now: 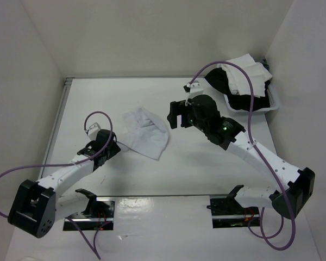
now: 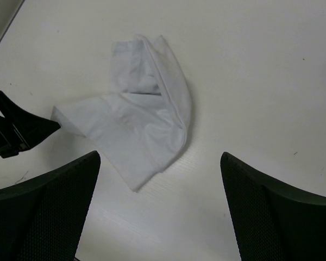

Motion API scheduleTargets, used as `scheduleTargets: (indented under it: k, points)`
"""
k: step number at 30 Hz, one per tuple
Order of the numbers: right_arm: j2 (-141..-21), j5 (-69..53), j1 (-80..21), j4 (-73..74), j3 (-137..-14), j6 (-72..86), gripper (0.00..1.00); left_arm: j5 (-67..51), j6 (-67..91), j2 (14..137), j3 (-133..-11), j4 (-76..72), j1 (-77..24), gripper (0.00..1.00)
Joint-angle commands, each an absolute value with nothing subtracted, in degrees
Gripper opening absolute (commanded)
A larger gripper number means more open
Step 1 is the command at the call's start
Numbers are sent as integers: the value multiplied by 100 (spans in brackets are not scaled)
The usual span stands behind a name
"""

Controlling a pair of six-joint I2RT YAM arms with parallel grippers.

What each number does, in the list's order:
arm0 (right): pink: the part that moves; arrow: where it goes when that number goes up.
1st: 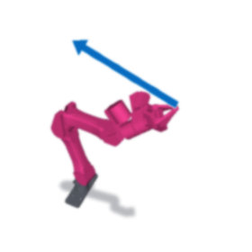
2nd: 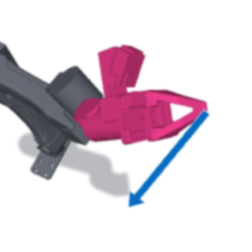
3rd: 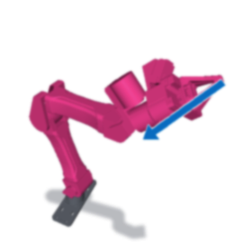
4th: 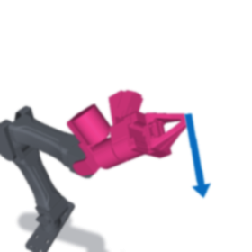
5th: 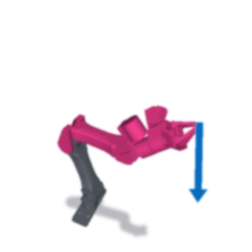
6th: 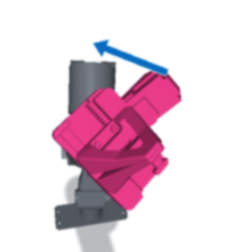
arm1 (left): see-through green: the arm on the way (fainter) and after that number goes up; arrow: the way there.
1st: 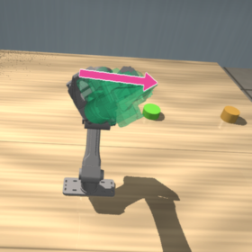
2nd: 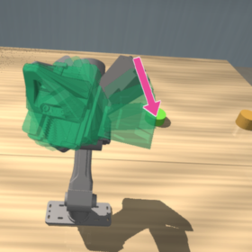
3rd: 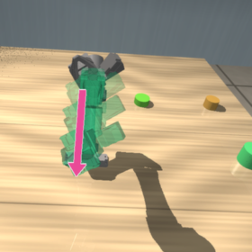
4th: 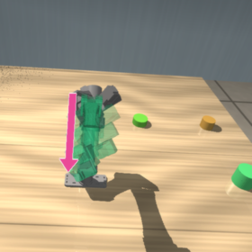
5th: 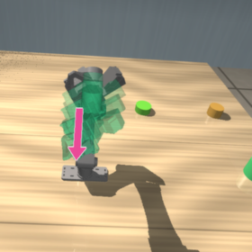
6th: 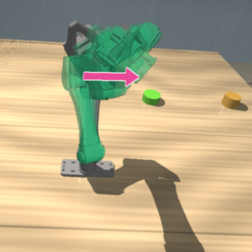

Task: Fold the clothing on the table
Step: Flatten the skirt out

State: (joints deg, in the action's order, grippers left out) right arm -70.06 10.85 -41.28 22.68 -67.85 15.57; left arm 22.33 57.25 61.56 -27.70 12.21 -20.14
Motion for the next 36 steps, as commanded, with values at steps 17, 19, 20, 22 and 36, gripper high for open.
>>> scheduleTargets:
  k: [17,19,20,22,36]
  points:
    - [-7426,1096,-4973,2494,-6697,1468,88,2259,5283,6540,-3085,817,-1986,0]
    - [-7854,1457,-5403,2706,-6749,1468,88,2312,5282,6486,-3085,870,-1986,0]
    - [-8014,1650,-5875,2803,-6750,1468,88,2312,5213,6408,-3085,870,-1986,0]
    - [-8487,2274,-6335,2996,-6750,1634,88,2312,5212,6337,-3085,922,-1925,0]
    - [-10432,4227,-7866,3454,-6531,2232,88,2101,5045,6179,-3085,817,-1767,0]
